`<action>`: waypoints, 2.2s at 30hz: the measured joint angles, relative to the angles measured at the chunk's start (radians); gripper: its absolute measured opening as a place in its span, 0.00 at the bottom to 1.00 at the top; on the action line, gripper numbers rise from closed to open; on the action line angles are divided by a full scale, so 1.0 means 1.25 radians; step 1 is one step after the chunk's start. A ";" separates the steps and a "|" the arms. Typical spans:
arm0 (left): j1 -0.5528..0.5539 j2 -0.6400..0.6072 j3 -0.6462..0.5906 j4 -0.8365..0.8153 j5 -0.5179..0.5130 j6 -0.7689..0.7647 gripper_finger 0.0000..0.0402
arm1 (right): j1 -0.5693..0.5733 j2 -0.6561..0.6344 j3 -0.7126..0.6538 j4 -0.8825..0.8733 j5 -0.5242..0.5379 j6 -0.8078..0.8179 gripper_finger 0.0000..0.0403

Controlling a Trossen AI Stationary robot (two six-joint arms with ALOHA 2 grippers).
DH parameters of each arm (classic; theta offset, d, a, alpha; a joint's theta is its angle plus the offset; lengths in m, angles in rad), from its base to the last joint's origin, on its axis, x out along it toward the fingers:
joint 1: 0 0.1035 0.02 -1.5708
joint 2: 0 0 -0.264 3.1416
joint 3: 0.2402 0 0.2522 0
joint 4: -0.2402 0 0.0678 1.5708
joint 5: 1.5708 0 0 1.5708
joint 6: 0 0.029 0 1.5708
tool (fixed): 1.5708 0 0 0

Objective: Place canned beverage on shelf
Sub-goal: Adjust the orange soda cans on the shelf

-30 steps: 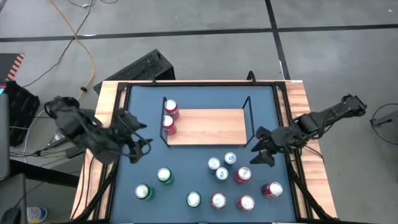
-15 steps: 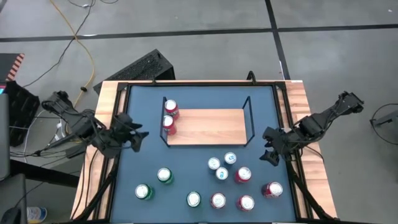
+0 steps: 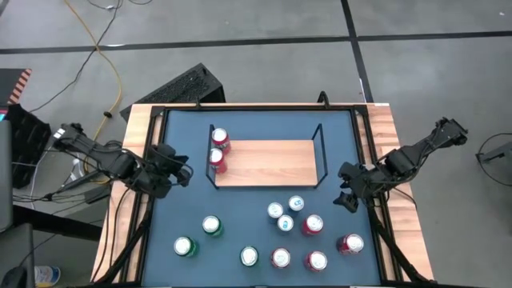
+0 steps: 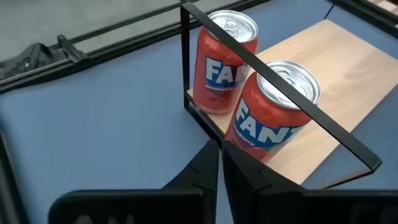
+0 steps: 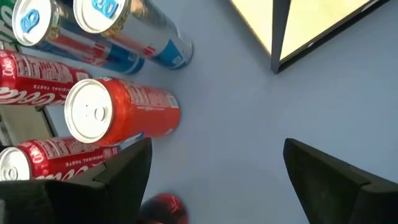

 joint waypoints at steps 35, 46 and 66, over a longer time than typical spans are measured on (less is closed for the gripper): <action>0.242 0.109 -0.128 0.551 0.274 0.280 0.00 | -0.001 0.000 0.000 -0.002 0.052 -0.010 0.86; 0.264 0.117 -0.128 0.593 0.346 0.311 0.00 | -0.001 0.000 0.000 0.000 0.053 -0.008 0.86; 0.267 0.191 -0.127 0.570 0.254 0.296 0.00 | -0.001 0.001 0.000 0.000 0.079 0.001 0.86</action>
